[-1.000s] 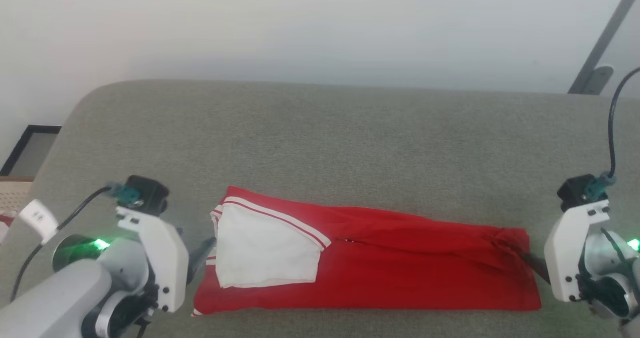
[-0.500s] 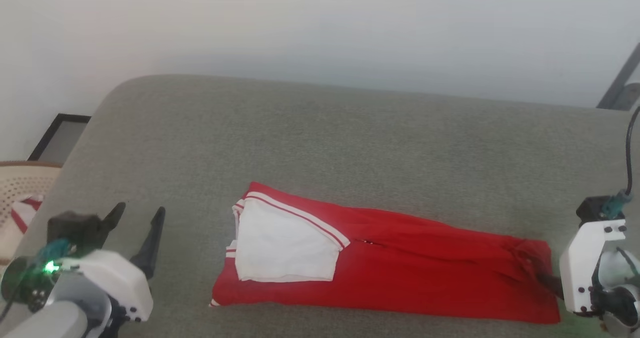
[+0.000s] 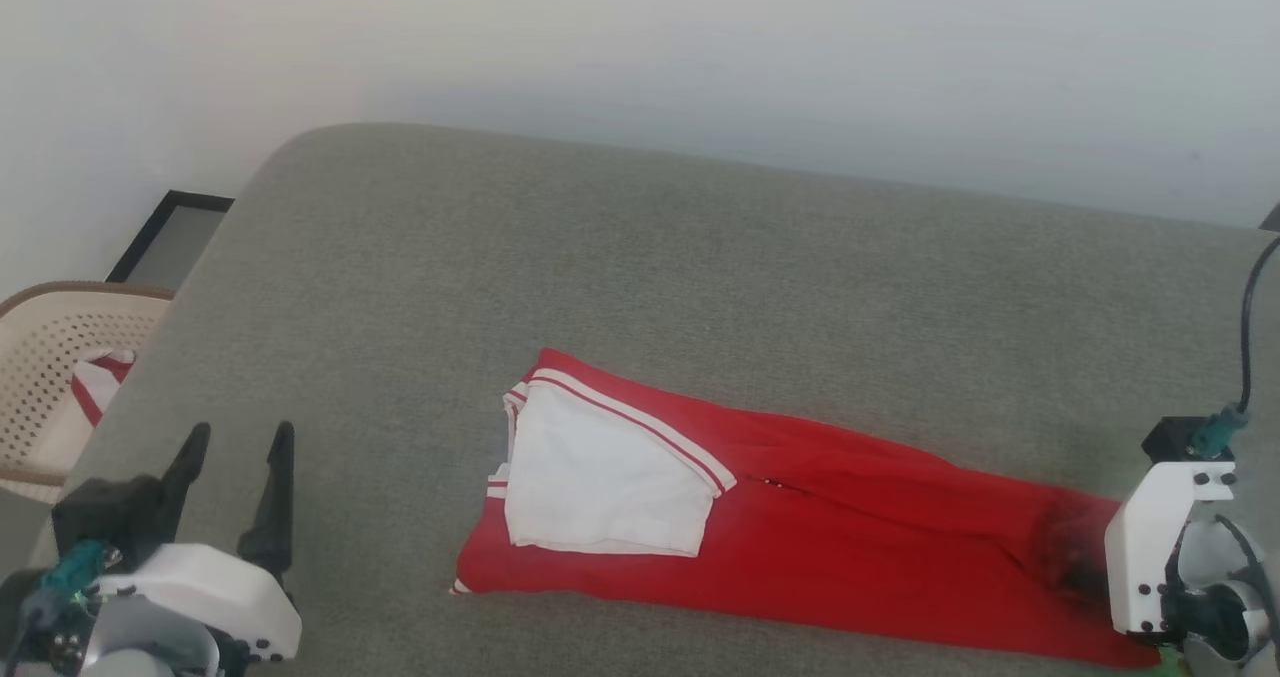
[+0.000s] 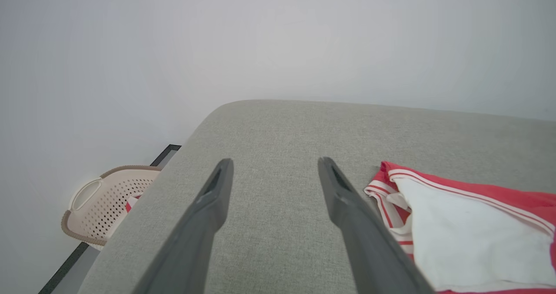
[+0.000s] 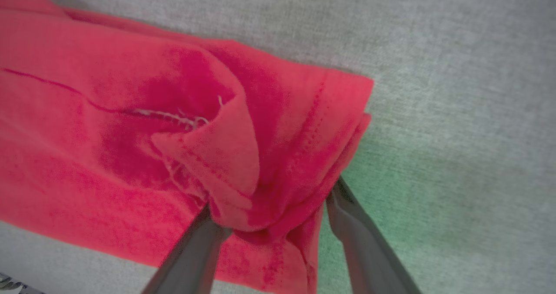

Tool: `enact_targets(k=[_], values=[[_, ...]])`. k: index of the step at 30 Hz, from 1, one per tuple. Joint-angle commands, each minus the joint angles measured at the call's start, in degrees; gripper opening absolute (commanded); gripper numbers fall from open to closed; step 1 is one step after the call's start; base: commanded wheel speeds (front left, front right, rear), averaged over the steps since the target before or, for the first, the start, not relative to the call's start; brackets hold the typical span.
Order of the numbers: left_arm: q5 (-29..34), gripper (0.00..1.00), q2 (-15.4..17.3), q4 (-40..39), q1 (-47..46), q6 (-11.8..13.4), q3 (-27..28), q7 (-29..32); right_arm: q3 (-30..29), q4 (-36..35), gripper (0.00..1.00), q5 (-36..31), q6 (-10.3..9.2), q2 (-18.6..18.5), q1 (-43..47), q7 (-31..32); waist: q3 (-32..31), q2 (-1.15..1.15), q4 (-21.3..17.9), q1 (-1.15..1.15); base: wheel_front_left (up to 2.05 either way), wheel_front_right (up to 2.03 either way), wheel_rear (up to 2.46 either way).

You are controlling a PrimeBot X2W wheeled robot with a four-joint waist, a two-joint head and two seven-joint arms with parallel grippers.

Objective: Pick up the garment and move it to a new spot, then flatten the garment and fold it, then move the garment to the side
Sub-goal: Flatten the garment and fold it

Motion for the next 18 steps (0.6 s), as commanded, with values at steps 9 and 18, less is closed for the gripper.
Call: enact_targets(k=[9,18], values=[[7.40,1.00,-5.94,1.46,5.86,-5.09,9.29,-0.24,3.92,4.99,0.00,4.58,-0.06,-0.13,-0.96,-4.54,0.28,0.00,0.84,0.00,0.00,0.00,0.00],[12.77,1.00,-9.47,1.20,8.64,-9.87,15.77,-0.24,3.99,7.11,0.00,6.56,-0.10,-5.11,-3.82,-8.98,0.07,0.00,-1.11,0.00,0.00,0.00,0.00]])
